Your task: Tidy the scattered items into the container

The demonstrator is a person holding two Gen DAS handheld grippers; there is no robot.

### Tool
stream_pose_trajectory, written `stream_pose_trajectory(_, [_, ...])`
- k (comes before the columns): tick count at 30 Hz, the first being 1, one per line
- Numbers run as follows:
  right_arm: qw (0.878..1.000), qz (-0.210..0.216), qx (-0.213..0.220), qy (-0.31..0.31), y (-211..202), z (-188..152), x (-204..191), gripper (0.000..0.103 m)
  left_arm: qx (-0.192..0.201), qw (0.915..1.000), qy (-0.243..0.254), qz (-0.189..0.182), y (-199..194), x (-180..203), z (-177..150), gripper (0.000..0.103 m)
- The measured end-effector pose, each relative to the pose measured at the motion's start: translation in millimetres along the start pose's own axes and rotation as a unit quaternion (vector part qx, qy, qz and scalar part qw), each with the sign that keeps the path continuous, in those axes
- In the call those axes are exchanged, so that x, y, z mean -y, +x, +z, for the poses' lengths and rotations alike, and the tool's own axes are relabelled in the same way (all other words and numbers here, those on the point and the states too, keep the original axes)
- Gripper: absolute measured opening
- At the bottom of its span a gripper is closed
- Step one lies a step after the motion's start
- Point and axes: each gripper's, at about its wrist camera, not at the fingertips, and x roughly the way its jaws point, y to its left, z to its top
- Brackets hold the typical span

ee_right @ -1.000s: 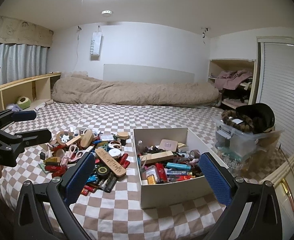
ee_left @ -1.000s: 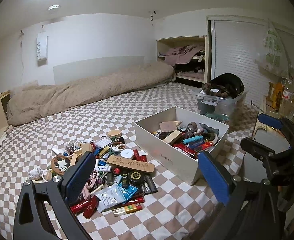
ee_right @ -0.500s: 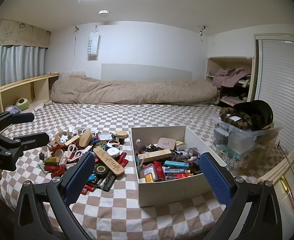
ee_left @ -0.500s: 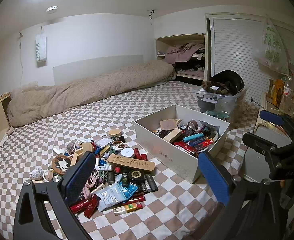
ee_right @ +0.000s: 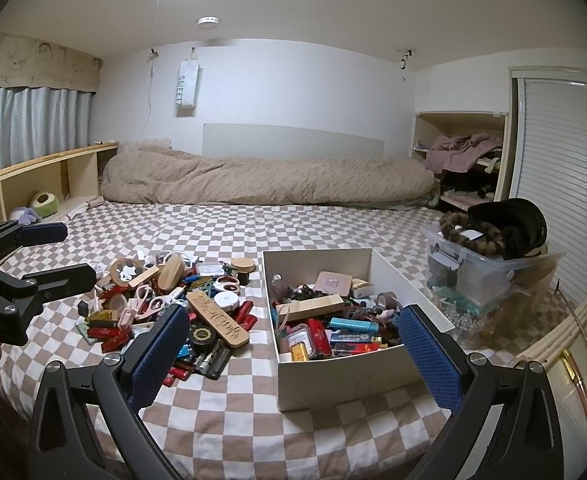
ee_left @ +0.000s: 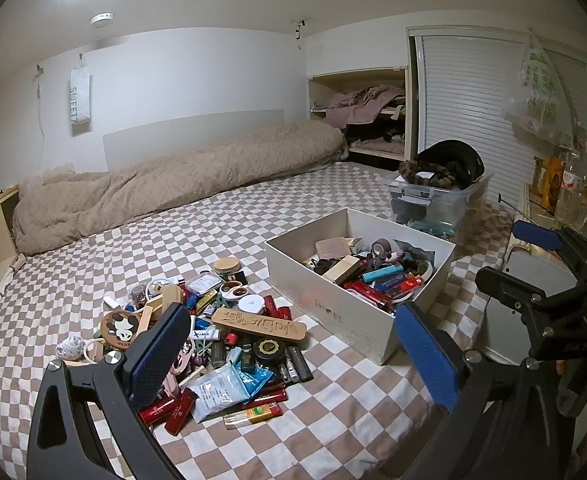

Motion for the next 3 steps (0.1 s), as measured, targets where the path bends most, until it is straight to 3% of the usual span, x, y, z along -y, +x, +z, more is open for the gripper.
stream_pose_trajectory(3, [1.0, 0.001, -0.001, 0.001, 0.0, -0.5, -0.8, 0.103, 0.001, 1.0, 0.0, 0.001, 0.0, 0.4, 0.2, 0.103])
